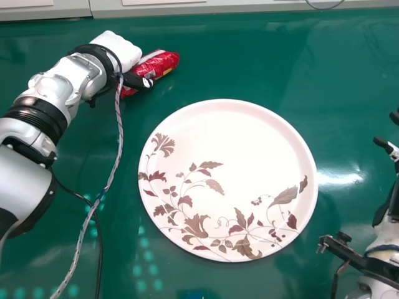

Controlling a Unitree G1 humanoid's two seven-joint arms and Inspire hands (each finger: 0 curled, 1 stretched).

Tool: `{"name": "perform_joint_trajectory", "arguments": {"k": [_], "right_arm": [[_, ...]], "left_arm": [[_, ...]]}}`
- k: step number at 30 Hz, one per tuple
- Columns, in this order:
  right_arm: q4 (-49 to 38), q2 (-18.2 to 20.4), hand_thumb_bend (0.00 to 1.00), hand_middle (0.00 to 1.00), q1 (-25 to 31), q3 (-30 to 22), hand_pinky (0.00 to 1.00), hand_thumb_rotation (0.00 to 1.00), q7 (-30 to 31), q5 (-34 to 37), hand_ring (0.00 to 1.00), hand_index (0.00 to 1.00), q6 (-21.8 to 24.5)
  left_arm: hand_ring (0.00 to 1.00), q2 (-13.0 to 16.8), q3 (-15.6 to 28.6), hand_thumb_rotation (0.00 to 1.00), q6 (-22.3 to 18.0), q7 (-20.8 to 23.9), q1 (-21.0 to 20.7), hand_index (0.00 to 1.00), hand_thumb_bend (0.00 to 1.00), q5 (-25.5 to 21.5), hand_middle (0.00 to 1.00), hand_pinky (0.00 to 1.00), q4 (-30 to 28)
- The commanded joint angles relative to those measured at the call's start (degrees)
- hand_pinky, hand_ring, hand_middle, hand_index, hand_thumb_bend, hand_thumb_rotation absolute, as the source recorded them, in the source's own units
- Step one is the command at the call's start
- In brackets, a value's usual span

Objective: Pick up biscuit and place it in the plate

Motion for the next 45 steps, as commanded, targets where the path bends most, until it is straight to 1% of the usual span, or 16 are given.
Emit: {"name": "perform_joint_trajectory", "arguments": {"k": [1,6,9,11,13,15,18,21,23,25,30,35,36,38,41,45], "right_arm": [[-0.2,1.3,0.63,0.8,0.1,-0.2,0.69,0.36,-0.3,0.3,0.79,0.78,-0.7],[0.1,1.2,0.64,0.79,0.3,-0.2,0.69,0.36,-0.3,0.4,0.78,0.78,-1.3],[0.1,1.0,0.64,0.79,0.5,-0.2,0.68,0.38,-0.2,0.0,0.78,0.78,-1.4],[0.3,1.0,0.63,0.79,0.5,-0.3,0.68,0.37,-0.2,0.0,0.78,0.78,-1.9],[0.5,0.8,0.62,0.78,0.6,-0.4,0.68,0.37,0.0,0.1,0.77,0.78,-2.2],[0.5,0.8,0.63,0.78,0.7,-0.4,0.68,0.38,0.1,0.2,0.77,0.78,-2.2],[0.4,0.9,0.63,0.79,0.7,-0.5,0.69,0.37,0.2,0.5,0.78,0.78,-2.0],[0.8,0.7,0.62,0.79,0.6,-0.8,0.69,0.36,0.4,0.9,0.78,0.78,-2.5],[0.8,0.9,0.62,0.79,0.6,-0.9,0.69,0.36,0.5,1.2,0.78,0.78,-2.5],[0.7,0.9,0.62,0.78,0.6,-0.9,0.69,0.35,0.6,1.4,0.78,0.78,-2.4],[0.5,0.9,0.63,0.79,0.6,-1.0,0.69,0.36,0.6,1.1,0.78,0.78,-2.1],[0.4,0.9,0.64,0.78,0.6,-1.0,0.68,0.36,0.8,1.5,0.77,0.78,-2.0],[0.3,0.8,0.65,0.79,0.7,-1.0,0.69,0.37,0.8,1.6,0.78,0.78,-1.9],[0.2,0.8,0.65,0.79,0.8,-1.1,0.69,0.37,0.8,1.5,0.78,0.78,-1.8],[0.1,0.8,0.66,0.79,0.9,-1.0,0.7,0.38,0.8,1.5,0.78,0.78,-1.8],[-0.2,0.9,0.65,0.79,1.3,-0.9,0.69,0.39,0.6,0.7,0.78,0.78,-1.6]], "left_arm": [[0.47,-0.4,-0.8,0.0,-1.2,-0.2,0.6,0.53,0.5,-0.5,0.47,0.37,0.3],[0.36,0.9,0.0,0.0,-2.2,-0.3,0.7,0.54,0.5,-1.4,0.45,0.27,-2.1],[0.36,3.5,1.9,0.0,-4.6,2.1,2.1,0.53,0.5,-3.4,0.45,0.28,-5.6],[0.38,4.9,2.7,0.0,-4.1,1.7,2.8,0.53,0.5,-4.0,0.45,0.29,-8.8],[0.39,6.7,4.3,0.0,-4.4,0.8,4.1,0.53,0.5,-5.2,0.45,0.3,-13.2],[0.27,8.6,6.4,0.0,-5.2,0.2,5.7,0.52,0.5,-6.8,0.41,0.19,-18.0],[0.17,11.3,9.1,0.0,-5.0,-2.8,8.0,0.5,0.49,-8.4,0.39,0.1,-26.0],[0.14,13.3,11.9,0.0,-3.8,-6.4,10.7,0.48,0.51,-9.7,0.46,0.07,-34.9],[0.14,14.3,13.9,0.0,-3.5,-8.0,12.6,0.48,0.5,-10.6,0.4,0.07,-40.1],[0.14,15.1,15.6,0.0,-3.5,-9.0,14.4,0.49,0.5,-11.3,0.38,0.07,-44.5],[0.1,15.9,19.6,0.0,-5.7,-7.6,18.3,0.48,0.5,-13.0,0.39,0.04,-51.8],[0.05,16.0,22.1,0.0,-12.0,-3.3,21.6,0.48,0.51,-13.6,0.44,0.01,-56.1],[0.23,16.0,22.3,0.0,-13.6,-2.8,22.2,0.49,0.5,-13.9,0.45,0.01,-57.1],[0.36,15.8,22.7,0.0,-16.2,-1.7,23.0,0.49,0.5,-14.2,0.46,0.02,-58.0],[0.41,15.7,22.5,0.0,-19.1,-1.9,24.0,0.49,0.5,-13.8,0.47,0.03,-59.7],[0.41,15.6,21.5,0.0,-19.9,-7.4,25.7,0.49,0.49,-13.6,0.46,0.08,-64.4]]}}
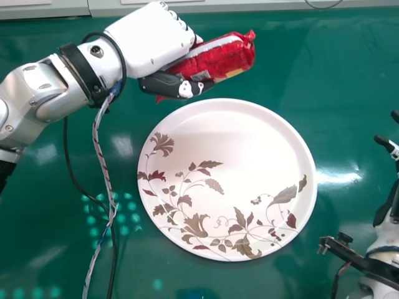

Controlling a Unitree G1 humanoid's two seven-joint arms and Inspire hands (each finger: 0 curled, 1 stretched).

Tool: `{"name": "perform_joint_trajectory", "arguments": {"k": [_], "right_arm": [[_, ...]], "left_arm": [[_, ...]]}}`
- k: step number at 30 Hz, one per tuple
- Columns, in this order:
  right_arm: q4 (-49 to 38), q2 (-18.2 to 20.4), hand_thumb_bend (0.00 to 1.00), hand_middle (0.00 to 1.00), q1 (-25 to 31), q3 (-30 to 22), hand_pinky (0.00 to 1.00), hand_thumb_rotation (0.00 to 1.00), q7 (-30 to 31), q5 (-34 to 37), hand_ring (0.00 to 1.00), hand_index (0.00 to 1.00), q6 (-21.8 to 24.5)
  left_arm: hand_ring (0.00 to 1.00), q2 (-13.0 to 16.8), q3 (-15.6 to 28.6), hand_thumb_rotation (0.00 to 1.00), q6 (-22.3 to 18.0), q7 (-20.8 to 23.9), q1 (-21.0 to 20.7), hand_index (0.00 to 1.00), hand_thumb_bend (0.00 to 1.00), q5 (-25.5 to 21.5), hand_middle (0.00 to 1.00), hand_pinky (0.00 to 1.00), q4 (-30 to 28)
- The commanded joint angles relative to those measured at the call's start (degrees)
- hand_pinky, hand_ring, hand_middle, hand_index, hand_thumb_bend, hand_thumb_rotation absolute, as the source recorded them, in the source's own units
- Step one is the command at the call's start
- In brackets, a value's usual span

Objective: Pick up biscuit and place it in the plate

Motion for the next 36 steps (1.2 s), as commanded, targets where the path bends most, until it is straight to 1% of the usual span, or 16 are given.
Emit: {"name": "perform_joint_trajectory", "arguments": {"k": [1,3,6,7,11,13,14,17,20,21,23,26,27,31,36], "right_arm": [[-0.5,0.9,0.65,0.79,1.0,-0.3,0.69,0.39,0.0,-0.4,0.78,0.78,0.1],[-0.4,0.9,0.65,0.79,1.0,-0.3,0.69,0.38,0.0,-0.5,0.78,0.78,0.0],[-0.4,1.1,0.65,0.79,1.1,-0.3,0.68,0.38,-0.2,-0.6,0.77,0.78,-0.2],[-0.3,1.1,0.65,0.79,1.1,-0.3,0.69,0.38,-0.2,-0.4,0.77,0.78,-0.3],[-0.2,0.9,0.65,0.79,1.0,-0.3,0.69,0.38,-0.1,-0.7,0.78,0.78,-0.2],[-0.3,0.9,0.64,0.79,0.9,-0.3,0.69,0.38,-0.1,-0.6,0.78,0.78,0.0],[-0.3,0.9,0.64,0.79,0.9,-0.2,0.69,0.38,-0.1,-0.6,0.78,0.78,0.0],[-0.2,1.0,0.65,0.79,0.7,0.0,0.68,0.37,0.0,-0.1,0.78,0.78,-0.3],[0.0,1.0,0.65,0.79,0.7,0.1,0.68,0.37,-0.1,-0.4,0.78,0.79,-0.3],[0.1,0.9,0.65,0.79,0.6,0.1,0.68,0.38,-0.2,-0.6,0.78,0.79,-0.4],[-0.1,0.9,0.65,0.79,0.5,0.2,0.68,0.38,-0.2,-0.8,0.78,0.79,-0.1],[-0.1,0.9,0.64,0.79,0.4,0.2,0.68,0.38,-0.1,-0.8,0.78,0.79,0.0],[-0.1,0.9,0.65,0.79,0.4,0.2,0.68,0.38,-0.2,-0.8,0.78,0.79,0.0],[-0.2,1.1,0.66,0.79,0.4,0.3,0.67,0.39,-0.3,-1.1,0.78,0.79,0.5],[0.1,0.8,0.64,0.79,0.4,0.2,0.66,0.39,-0.2,-1.8,0.77,0.78,0.0]], "left_arm": [[0.39,0.5,-0.4,0.0,-1.2,-2.7,1.5,0.5,0.49,0.2,0.44,0.09,-3.6],[0.38,0.4,-0.8,0.0,-2.7,-4.0,2.5,0.5,0.49,0.7,0.42,0.11,-5.3],[0.38,0.0,-1.3,0.0,-4.1,-6.7,4.1,0.51,0.48,-0.1,0.41,0.11,-6.8],[0.4,-0.1,-1.3,0.0,-4.8,-7.4,4.6,0.49,0.49,-0.4,0.45,0.11,-7.1],[0.43,-0.7,-1.6,0.0,-8.3,-5.9,6.1,0.48,0.49,1.4,0.48,0.11,-6.7],[0.4,-1.0,-1.6,0.0,-9.0,-5.9,6.6,0.5,0.49,2.4,0.43,0.09,-6.8],[0.4,-1.2,-1.6,0.0,-9.2,-6.6,7.1,0.5,0.49,1.8,0.43,0.09,-6.7],[0.41,-1.3,-1.7,0.0,-10.2,-7.9,8.0,0.5,0.49,0.5,0.43,0.11,-6.7],[0.42,-1.5,-1.7,0.0,-12.1,-6.7,8.9,0.49,0.49,1.3,0.45,0.1,-6.5],[0.41,-1.5,-1.9,0.0,-12.6,-7.1,8.8,0.49,0.49,1.4,0.43,0.09,-6.4],[0.39,-1.6,-2.2,0.0,-12.7,-8.9,8.5,0.5,0.49,1.0,0.42,0.11,-6.4],[0.39,-2.1,-1.8,0.0,-12.9,-8.4,8.5,0.51,0.49,1.6,0.41,0.12,-6.3],[0.41,-2.3,-1.6,0.0,-12.7,-8.6,8.5,0.49,0.49,1.5,0.45,0.13,-6.4],[0.43,-2.7,-1.3,0.0,-12.0,-9.8,8.3,0.48,0.49,1.0,0.48,0.14,-6.8],[0.43,-3.1,-0.5,0.0,-13.2,-8.4,8.2,0.48,0.49,0.1,0.48,0.15,-6.1]]}}
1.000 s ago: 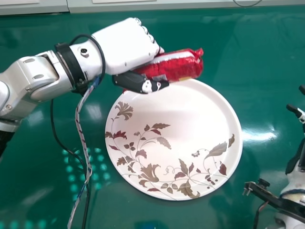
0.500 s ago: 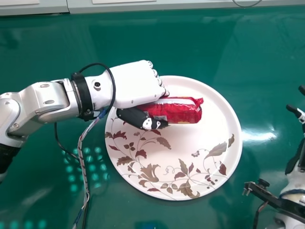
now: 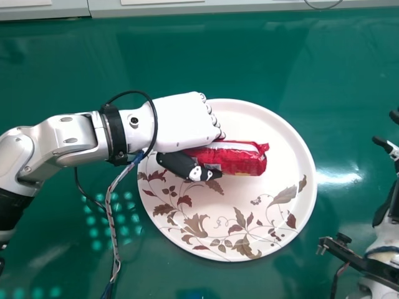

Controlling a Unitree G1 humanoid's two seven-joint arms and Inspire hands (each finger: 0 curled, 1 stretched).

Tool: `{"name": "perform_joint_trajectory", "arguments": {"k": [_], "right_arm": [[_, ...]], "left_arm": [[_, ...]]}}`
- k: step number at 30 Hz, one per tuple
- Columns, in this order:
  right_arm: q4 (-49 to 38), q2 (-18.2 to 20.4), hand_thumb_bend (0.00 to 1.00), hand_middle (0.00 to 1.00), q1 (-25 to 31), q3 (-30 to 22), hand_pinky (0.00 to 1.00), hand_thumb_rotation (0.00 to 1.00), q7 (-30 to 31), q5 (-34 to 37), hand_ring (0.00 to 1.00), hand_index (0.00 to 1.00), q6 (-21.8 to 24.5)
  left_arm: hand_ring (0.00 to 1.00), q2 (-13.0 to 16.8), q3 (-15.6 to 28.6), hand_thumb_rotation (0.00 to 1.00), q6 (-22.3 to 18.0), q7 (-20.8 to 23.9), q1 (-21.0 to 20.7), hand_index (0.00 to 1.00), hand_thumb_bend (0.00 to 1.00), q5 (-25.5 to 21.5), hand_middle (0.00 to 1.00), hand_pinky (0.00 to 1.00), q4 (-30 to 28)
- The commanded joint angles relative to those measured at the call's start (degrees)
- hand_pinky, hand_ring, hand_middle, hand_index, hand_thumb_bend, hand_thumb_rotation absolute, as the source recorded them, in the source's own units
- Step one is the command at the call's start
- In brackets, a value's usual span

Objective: Pick up biscuit and place it in the plate

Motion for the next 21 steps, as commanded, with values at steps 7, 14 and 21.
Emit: {"name": "perform_joint_trajectory", "arguments": {"k": [7,14,21], "right_arm": [[0.0,0.9,0.65,0.79,0.5,-0.4,0.68,0.4,-0.2,-0.8,0.78,0.79,0.2],[0.0,1.2,0.65,0.79,0.6,-0.4,0.67,0.38,-0.2,0.2,0.77,0.78,-0.2],[-0.4,1.3,0.65,0.78,0.7,-0.3,0.68,0.39,-0.4,-0.6,0.77,0.78,0.5]], "left_arm": [[0.65,-0.5,1.6,0.74,-2.8,5.1,0.0,0.84,0.61,-1.0,0.71,0.54,1.0],[0.99,0.3,1.4,1.0,-2.9,3.6,-0.1,1.0,0.88,-2.4,1.0,0.87,1.1],[1.0,0.6,1.5,1.0,-2.6,2.4,-0.2,1.0,0.94,-3.0,1.0,0.92,0.8]]}}
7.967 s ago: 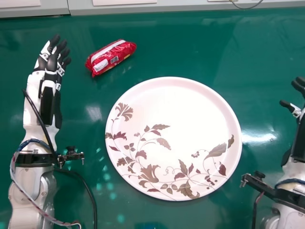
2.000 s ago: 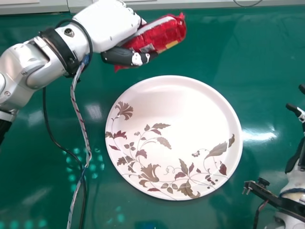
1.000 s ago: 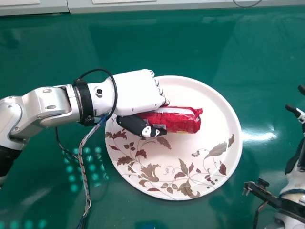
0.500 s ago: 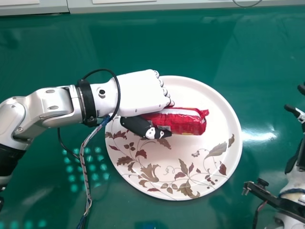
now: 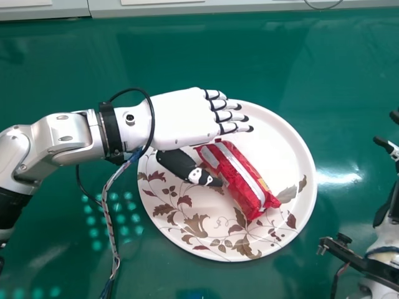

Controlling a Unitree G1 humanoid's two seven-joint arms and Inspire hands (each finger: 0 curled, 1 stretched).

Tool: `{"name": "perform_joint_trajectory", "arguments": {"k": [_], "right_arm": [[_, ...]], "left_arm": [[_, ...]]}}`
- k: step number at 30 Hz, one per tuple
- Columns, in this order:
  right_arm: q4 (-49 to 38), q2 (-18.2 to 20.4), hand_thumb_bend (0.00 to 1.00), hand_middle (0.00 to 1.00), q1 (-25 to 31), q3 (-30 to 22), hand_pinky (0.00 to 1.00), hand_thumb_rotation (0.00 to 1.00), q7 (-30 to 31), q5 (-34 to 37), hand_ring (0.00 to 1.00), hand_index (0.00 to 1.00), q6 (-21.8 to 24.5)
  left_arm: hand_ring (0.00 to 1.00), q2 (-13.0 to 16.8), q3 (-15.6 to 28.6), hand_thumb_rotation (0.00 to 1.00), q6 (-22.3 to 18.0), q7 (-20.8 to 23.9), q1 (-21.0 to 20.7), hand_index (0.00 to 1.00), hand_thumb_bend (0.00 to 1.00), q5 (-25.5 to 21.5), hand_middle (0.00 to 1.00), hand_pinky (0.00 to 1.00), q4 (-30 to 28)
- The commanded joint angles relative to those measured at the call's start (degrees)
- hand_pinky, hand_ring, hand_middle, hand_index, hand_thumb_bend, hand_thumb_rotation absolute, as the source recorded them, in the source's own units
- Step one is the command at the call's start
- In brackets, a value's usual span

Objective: Pick up biscuit and place it in the plate

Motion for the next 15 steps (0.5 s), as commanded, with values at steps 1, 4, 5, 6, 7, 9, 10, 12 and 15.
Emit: {"name": "perform_joint_trajectory", "arguments": {"k": [1,4,5,6,7,9,10,12,15], "right_arm": [[-0.4,1.2,0.66,0.79,0.6,-0.2,0.68,0.39,-0.3,-0.3,0.77,0.78,0.4],[-0.1,1.2,0.65,0.79,0.4,-0.3,0.68,0.38,-0.3,-0.2,0.77,0.78,0.2],[0.0,1.2,0.64,0.79,0.3,-0.3,0.68,0.38,-0.4,-0.2,0.77,0.78,0.2],[0.0,1.2,0.64,0.79,0.3,-0.3,0.68,0.38,-0.4,-0.1,0.77,0.78,0.1],[0.1,1.1,0.64,0.78,0.2,-0.3,0.67,0.38,-0.3,0.1,0.77,0.78,0.0],[0.2,1.1,0.64,0.78,0.1,-0.4,0.67,0.37,-0.3,0.3,0.77,0.77,-0.2],[0.3,1.0,0.64,0.78,0.0,-0.4,0.67,0.37,-0.2,0.5,0.77,0.77,-0.3],[0.5,1.0,0.64,0.78,-0.1,-0.5,0.67,0.37,-0.3,0.3,0.77,0.77,-0.3],[0.5,1.0,0.64,0.78,-0.1,-0.6,0.68,0.37,-0.3,0.2,0.77,0.78,-0.2]], "left_arm": [[1.0,0.6,0.7,1.0,-0.6,-0.5,-0.1,1.0,0.94,-0.6,1.0,0.93,-0.5],[1.0,0.6,0.8,1.0,-0.5,-0.6,-0.1,1.0,0.93,-0.5,1.0,0.93,-0.6],[1.0,0.6,0.9,1.0,-0.6,-0.5,-0.1,1.0,0.93,-0.4,1.0,0.93,-0.6],[1.0,0.6,0.9,1.0,-0.6,-0.4,-0.1,1.0,0.92,-0.4,1.0,0.93,-0.5],[1.0,0.6,1.0,1.0,-0.5,-0.5,-0.1,1.0,0.92,-0.5,1.0,0.93,-0.5],[1.0,0.6,1.1,1.0,-0.5,-0.7,-0.1,1.0,0.92,-0.6,1.0,0.92,-0.6],[1.0,0.5,1.1,1.0,-0.5,-0.8,-0.1,1.0,0.91,-0.6,1.0,0.92,-0.6],[1.0,0.4,1.3,1.0,-0.7,-0.4,0.0,1.0,0.91,-0.5,1.0,0.91,-0.4],[1.0,0.5,1.7,1.0,-0.5,0.0,0.0,1.0,0.9,-0.3,1.0,0.9,-0.6]]}}
